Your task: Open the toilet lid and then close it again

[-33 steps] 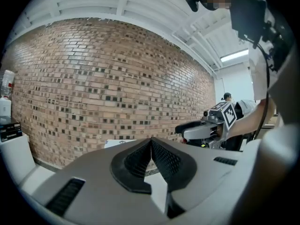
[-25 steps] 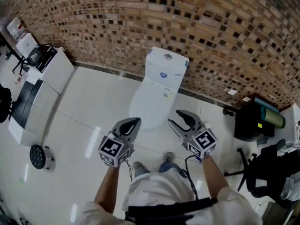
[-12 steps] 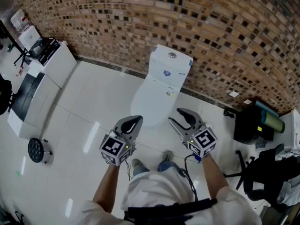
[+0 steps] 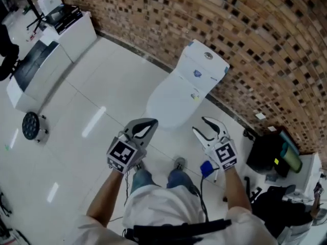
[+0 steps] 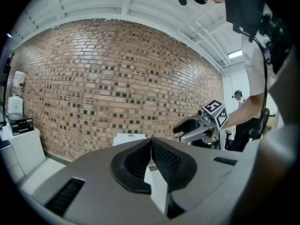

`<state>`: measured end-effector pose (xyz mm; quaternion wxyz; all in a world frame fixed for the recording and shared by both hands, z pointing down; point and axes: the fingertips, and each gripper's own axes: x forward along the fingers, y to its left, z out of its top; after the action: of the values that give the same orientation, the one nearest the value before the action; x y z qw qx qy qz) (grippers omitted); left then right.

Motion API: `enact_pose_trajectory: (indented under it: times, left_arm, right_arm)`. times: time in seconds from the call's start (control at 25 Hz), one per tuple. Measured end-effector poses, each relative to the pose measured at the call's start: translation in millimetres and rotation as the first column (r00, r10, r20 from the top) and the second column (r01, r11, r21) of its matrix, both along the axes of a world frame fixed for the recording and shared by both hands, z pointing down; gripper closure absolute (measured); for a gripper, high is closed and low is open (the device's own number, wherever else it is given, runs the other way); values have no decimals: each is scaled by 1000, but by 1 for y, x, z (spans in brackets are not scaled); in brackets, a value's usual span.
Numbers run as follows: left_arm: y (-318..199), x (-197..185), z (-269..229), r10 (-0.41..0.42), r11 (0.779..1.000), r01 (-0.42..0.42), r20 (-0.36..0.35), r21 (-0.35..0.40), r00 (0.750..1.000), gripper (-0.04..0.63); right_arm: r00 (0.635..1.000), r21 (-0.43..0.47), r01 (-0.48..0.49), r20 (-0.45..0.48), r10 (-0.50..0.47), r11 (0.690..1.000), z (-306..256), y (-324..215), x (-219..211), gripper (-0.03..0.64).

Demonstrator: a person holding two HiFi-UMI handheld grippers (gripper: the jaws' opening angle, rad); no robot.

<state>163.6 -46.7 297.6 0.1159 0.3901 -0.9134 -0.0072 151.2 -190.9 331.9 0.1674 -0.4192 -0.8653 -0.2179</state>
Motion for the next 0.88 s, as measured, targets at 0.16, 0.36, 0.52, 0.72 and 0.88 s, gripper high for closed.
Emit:
enact_pose_trajectory:
  times: [0.16, 0.36, 0.52, 0.72, 0.88]
  left_arm:
    - [-12, -4, 25, -97, 995, 97, -38, 5, 995, 600]
    - [-47, -16, 70, -266, 964, 265, -34, -27, 963, 600]
    - [-73, -33, 118, -370, 929, 368, -55, -38, 927, 600]
    - [-94, -34, 191, -376, 923, 366, -70, -116, 924, 600]
    - [-92, -34, 255, -368, 924, 352, -99, -149, 925, 600]
  right_arm:
    - [981, 187, 189, 2, -193, 964, 38, -19, -18, 415]
    - [870, 367, 465, -24, -492, 806, 102, -48, -50, 412]
    - [755, 509, 592, -80, -651, 625, 185, -69, -72, 376]
    - [635, 605, 670, -168, -754, 429, 310, -73, -75, 292]
    - [574, 654, 688, -225, -787, 314, 395, -52, -77, 246]
